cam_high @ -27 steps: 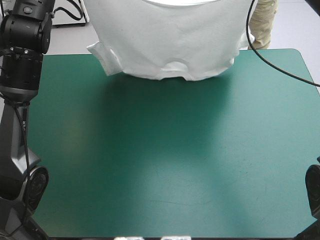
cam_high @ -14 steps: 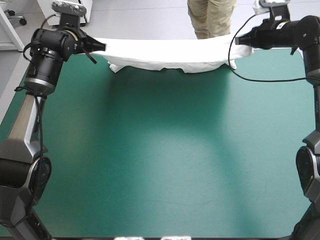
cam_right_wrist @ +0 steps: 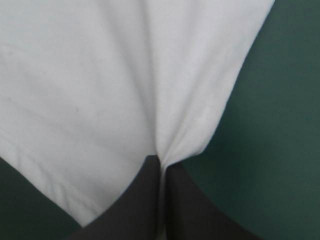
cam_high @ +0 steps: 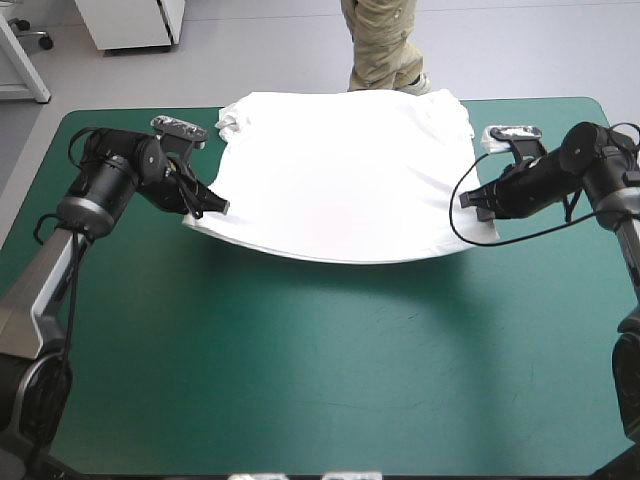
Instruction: Fold the cloth
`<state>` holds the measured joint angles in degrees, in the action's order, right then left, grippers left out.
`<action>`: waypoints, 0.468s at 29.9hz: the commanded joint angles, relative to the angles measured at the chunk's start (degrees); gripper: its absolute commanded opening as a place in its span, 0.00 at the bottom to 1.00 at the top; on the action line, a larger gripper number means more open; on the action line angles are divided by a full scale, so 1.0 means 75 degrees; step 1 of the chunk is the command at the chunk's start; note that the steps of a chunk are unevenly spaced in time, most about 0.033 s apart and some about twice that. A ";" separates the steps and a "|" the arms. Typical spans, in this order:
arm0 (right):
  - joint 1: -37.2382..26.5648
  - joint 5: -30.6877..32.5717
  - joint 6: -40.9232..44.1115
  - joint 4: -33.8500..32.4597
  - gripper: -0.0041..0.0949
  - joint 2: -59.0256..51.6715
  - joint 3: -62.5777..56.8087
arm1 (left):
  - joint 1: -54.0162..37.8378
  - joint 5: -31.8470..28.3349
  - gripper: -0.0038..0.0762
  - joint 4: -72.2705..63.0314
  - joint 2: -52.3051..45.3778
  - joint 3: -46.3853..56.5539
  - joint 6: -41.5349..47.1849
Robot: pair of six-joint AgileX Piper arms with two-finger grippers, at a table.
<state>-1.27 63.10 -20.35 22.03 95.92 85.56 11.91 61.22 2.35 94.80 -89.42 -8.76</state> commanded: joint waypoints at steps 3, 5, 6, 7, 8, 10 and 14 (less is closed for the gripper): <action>0.0000 0.0130 -0.0047 -0.0351 0.03 -0.1017 -0.0949 | -0.0003 0.0125 0.04 0.0325 -0.1232 0.1096 -0.0045; 0.0000 0.0319 -0.0047 -0.0559 0.03 -0.1232 -0.1364 | -0.0003 0.0234 0.04 0.0386 -0.1514 0.1627 -0.0045; 0.0000 0.0345 -0.0030 -0.0636 0.03 -0.1330 -0.1526 | -0.0003 0.0238 0.04 0.0400 -0.1627 0.1827 -0.0045; 0.0000 0.0360 0.0033 -0.0700 0.03 -0.1479 -0.1751 | -0.0003 0.0238 0.04 0.0400 -0.1807 0.2118 -0.0045; 0.0000 0.0360 0.0067 -0.0719 0.03 -0.1575 -0.1884 | -0.0003 0.0267 0.04 0.0378 -0.1929 0.2296 -0.0045; 0.0000 0.0460 0.0198 -0.0814 0.03 -0.1824 -0.2169 | -0.0003 0.0333 0.04 0.0378 -0.2247 0.2704 -0.0045; 0.0000 0.0608 0.0339 -0.0858 0.03 -0.2352 -0.2681 | -0.0003 0.0335 0.04 0.0273 -0.2851 0.3315 -0.0031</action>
<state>-1.27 67.16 -18.42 15.68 82.93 66.42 11.91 64.34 4.44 78.15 -65.71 -9.15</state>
